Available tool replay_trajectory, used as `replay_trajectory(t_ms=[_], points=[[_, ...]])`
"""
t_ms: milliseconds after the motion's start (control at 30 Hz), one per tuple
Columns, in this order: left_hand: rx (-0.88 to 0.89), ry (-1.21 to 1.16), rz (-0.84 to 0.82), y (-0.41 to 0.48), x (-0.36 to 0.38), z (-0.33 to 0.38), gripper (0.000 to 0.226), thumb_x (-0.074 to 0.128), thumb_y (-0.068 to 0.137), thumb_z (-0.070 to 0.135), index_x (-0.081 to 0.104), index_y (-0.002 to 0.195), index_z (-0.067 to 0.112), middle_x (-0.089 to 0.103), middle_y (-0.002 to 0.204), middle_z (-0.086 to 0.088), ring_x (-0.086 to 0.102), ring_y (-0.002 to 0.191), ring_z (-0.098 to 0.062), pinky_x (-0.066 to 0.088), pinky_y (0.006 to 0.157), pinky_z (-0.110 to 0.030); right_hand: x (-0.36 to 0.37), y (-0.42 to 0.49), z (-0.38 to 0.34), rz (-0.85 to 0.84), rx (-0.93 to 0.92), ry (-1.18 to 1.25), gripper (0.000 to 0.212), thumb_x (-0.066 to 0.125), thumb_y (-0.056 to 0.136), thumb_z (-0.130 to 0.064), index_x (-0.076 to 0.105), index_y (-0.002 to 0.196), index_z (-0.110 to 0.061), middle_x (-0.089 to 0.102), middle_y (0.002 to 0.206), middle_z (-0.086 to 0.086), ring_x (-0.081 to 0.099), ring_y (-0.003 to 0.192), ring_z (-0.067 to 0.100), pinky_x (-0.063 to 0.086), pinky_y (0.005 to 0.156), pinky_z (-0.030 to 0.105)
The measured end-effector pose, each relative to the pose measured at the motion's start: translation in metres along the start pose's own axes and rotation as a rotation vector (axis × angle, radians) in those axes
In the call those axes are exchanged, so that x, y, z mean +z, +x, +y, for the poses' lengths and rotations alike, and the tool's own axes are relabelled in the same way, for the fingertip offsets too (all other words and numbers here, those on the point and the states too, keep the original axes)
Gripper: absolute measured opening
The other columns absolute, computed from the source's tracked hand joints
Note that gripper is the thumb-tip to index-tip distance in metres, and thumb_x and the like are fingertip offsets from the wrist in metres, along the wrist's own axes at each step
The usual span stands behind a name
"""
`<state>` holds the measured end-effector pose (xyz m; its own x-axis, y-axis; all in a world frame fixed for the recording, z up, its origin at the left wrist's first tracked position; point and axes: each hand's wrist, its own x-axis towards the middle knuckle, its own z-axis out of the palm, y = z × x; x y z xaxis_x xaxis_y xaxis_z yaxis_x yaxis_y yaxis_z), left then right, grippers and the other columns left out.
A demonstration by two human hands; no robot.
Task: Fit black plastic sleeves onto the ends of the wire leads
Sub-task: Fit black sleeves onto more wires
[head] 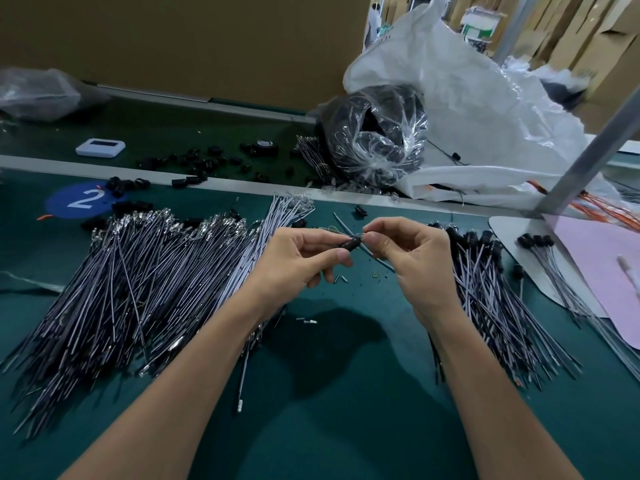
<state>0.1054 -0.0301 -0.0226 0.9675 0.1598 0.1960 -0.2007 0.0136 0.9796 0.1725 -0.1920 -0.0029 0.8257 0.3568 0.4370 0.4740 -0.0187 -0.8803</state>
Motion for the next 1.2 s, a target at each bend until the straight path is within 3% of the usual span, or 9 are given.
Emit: replay_trajectory(t_ms=[200, 367, 467, 700, 1067, 1200], points=[[0.024, 0.005, 0.013, -0.001, 0.002, 0.000, 0.018, 0.068, 0.087, 0.001, 0.074, 0.094, 0.016, 0.074, 0.072, -0.006, 0.063, 0.054, -0.011, 0.044, 0.046, -0.017, 0.000, -0.001, 0.001, 0.005, -0.019, -0.033, 0.016, 0.074, 0.082, -0.003, 0.073, 0.081, -0.020, 0.071, 0.072, -0.006, 0.064, 0.069, 0.012, 0.057, 0.073, 0.032], [0.039, 0.023, 0.023, -0.002, 0.002, 0.001, 0.024, 0.067, 0.085, -0.006, 0.074, 0.090, 0.017, 0.073, 0.066, -0.005, 0.062, 0.051, -0.012, 0.049, 0.049, -0.019, -0.001, 0.000, 0.000, -0.102, 0.003, -0.020, 0.021, 0.072, 0.082, 0.001, 0.073, 0.079, -0.020, 0.069, 0.067, -0.006, 0.058, 0.062, 0.008, 0.049, 0.065, 0.021], [0.033, 0.025, 0.017, -0.003, 0.003, 0.001, 0.023, 0.067, 0.085, -0.007, 0.073, 0.093, 0.014, 0.072, 0.065, -0.006, 0.063, 0.051, -0.013, 0.052, 0.051, -0.021, -0.003, 0.000, -0.001, -0.125, 0.007, -0.042, 0.022, 0.074, 0.080, 0.001, 0.073, 0.078, -0.020, 0.068, 0.065, -0.008, 0.055, 0.061, 0.007, 0.048, 0.064, 0.022], [0.009, 0.030, -0.004, -0.003, 0.003, 0.002, 0.022, 0.067, 0.085, -0.007, 0.073, 0.093, 0.012, 0.073, 0.068, -0.006, 0.070, 0.061, -0.019, 0.058, 0.061, -0.024, -0.013, 0.000, -0.001, -0.178, 0.046, 0.012, 0.035, 0.064, 0.081, 0.016, 0.074, 0.088, -0.017, 0.072, 0.069, 0.001, 0.067, 0.062, 0.012, 0.055, 0.065, 0.020], [-0.052, 0.127, -0.053, -0.003, 0.002, 0.001, 0.020, 0.065, 0.085, -0.009, 0.070, 0.094, 0.009, 0.069, 0.060, -0.005, 0.064, 0.052, -0.016, 0.055, 0.053, -0.024, -0.009, -0.004, 0.007, -0.188, 0.006, -0.168, 0.033, 0.065, 0.080, 0.016, 0.073, 0.081, -0.016, 0.067, 0.063, -0.002, 0.061, 0.054, 0.006, 0.051, 0.060, 0.017], [-0.030, 0.096, -0.029, -0.004, 0.003, 0.001, 0.019, 0.065, 0.086, -0.009, 0.072, 0.094, 0.007, 0.069, 0.061, -0.004, 0.064, 0.053, -0.014, 0.057, 0.054, -0.024, -0.011, -0.002, 0.005, -0.191, 0.013, -0.128, 0.031, 0.065, 0.082, 0.015, 0.072, 0.085, -0.014, 0.068, 0.065, -0.001, 0.062, 0.056, 0.007, 0.051, 0.062, 0.017]])
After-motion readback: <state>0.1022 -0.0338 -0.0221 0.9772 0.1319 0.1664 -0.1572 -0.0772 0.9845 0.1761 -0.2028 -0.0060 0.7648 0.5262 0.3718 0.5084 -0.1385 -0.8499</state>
